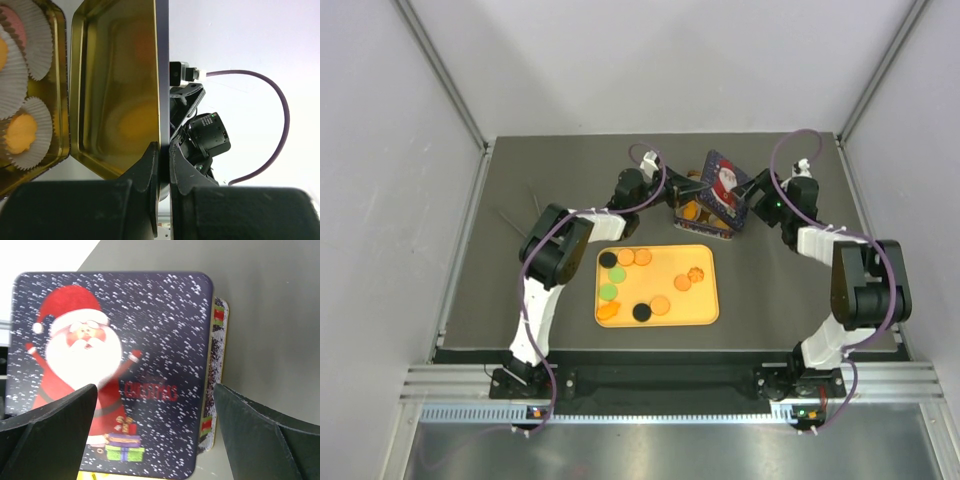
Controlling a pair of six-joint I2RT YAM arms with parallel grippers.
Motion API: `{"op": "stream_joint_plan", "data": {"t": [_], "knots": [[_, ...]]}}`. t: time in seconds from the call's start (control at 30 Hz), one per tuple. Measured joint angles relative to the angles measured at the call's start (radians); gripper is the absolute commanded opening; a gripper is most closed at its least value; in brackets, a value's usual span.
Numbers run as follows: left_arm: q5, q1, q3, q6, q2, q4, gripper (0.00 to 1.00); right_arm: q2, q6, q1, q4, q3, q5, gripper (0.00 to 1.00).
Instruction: Pack the cookies
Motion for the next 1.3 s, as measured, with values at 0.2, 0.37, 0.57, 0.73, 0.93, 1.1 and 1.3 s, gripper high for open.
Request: {"op": "stream_joint_plan", "data": {"t": [0.2,0.37,0.57,0.73,0.93,1.1,1.3], "knots": [[0.008,0.006,0.0,-0.022,0.02,0.022,0.0,0.051,0.025,0.0,0.065,0.0,-0.024,1.0],[0.013,0.016,-0.001,-0.029,0.025,0.03,0.0,0.078,0.034,0.0,0.097,0.0,-0.034,1.0],[0.013,0.019,-0.011,-0.035,0.037,0.051,0.0,0.118,0.041,-0.001,0.141,0.0,-0.05,1.0],[0.013,0.023,-0.013,-0.045,0.051,0.055,0.0,0.148,0.052,-0.003,0.165,0.0,-0.063,1.0],[0.014,0.025,-0.013,-0.048,0.054,0.06,0.0,0.158,0.063,-0.005,0.194,0.0,-0.074,0.97],[0.013,0.025,-0.014,-0.048,0.063,0.075,0.0,0.167,0.073,-0.005,0.217,0.0,-0.08,0.93],[0.013,0.031,-0.031,-0.048,0.067,0.097,0.02,0.187,0.087,-0.005,0.242,0.0,-0.092,0.93]]}}
